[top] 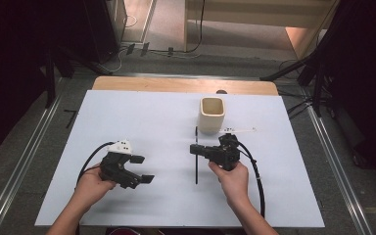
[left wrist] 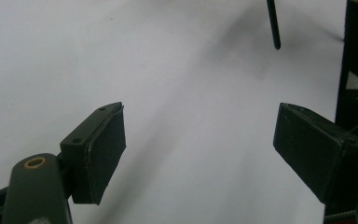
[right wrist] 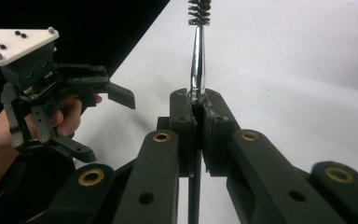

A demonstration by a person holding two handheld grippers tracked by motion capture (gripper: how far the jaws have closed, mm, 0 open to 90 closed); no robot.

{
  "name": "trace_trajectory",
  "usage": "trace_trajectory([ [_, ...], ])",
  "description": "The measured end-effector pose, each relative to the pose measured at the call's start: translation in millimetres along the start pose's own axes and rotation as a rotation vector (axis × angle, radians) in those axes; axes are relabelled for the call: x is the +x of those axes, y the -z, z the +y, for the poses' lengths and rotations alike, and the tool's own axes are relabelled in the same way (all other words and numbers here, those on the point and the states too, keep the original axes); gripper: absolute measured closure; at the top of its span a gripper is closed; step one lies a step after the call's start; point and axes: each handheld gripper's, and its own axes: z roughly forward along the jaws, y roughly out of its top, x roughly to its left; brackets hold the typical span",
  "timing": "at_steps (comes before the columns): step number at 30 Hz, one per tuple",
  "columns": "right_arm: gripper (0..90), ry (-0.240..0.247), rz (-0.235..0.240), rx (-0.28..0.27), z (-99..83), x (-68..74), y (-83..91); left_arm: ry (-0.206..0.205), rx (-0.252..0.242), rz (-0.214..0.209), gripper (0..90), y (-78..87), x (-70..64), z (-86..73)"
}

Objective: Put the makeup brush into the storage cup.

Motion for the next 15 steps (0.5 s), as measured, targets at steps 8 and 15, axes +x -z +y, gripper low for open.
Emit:
trace_trajectory([
  [8,85.5,-0.005,-0.004,-0.004,0.8,-1.6,3.0,-0.033,-0.005,0.034,17.1,10.4,3.0,-7.5],
  [15,85.5,-0.005,-0.01,-0.009,1.8,-3.3,6.6,-0.041,-0.013,0.051,17.1,17.7,5.2,-14.0],
])
